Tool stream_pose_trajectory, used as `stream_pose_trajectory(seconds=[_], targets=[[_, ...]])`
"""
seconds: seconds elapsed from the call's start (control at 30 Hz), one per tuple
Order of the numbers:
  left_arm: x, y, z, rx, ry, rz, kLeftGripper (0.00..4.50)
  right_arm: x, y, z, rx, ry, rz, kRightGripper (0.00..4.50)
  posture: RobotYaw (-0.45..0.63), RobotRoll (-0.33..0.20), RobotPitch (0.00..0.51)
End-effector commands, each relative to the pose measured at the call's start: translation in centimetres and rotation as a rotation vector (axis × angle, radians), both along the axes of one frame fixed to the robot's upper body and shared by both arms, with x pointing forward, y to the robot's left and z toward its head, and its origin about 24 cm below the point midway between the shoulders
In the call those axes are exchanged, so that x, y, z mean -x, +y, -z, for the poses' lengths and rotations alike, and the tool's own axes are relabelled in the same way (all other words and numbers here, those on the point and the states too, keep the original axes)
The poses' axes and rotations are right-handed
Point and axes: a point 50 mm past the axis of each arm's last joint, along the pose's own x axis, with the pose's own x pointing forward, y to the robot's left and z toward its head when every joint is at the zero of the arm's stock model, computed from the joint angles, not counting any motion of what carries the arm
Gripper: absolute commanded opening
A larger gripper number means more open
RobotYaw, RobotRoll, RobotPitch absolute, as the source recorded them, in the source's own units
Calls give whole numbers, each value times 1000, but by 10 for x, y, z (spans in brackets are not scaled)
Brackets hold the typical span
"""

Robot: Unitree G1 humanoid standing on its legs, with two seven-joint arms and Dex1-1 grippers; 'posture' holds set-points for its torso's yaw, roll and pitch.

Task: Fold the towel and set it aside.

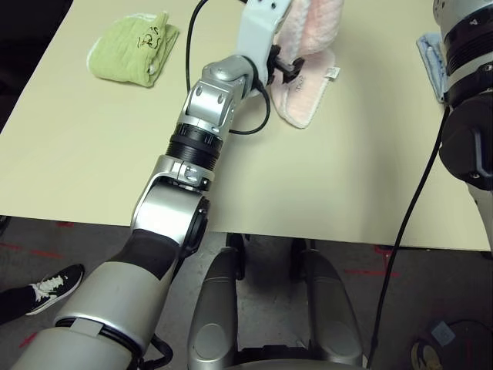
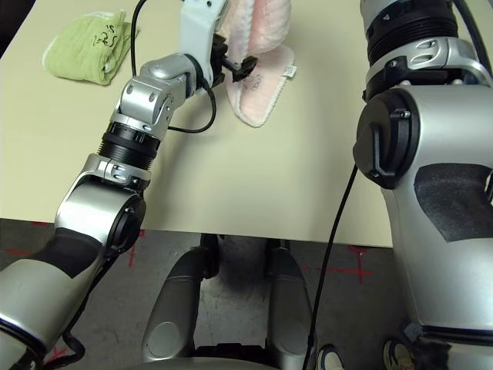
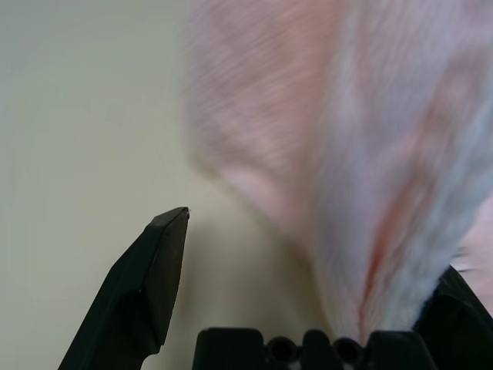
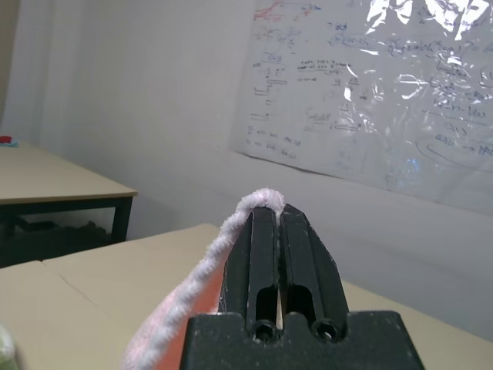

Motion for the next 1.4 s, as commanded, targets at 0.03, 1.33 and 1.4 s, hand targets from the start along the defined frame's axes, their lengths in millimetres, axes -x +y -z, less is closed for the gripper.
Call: stream_pose_trajectory(seconds=[0.03,1.33,1.4], targets=[[-4,22,0,-38,-22,-55,4500,2,-6,-3,-1,-12,23,19,14,0,422],[41,85,-30,-53,162,398,4500,-7,-62,23,6,74,227,19,21,0,417],[43,85,-32,-31,169,409,4500,-8,-64,25,4,79,236,19,22,0,416]])
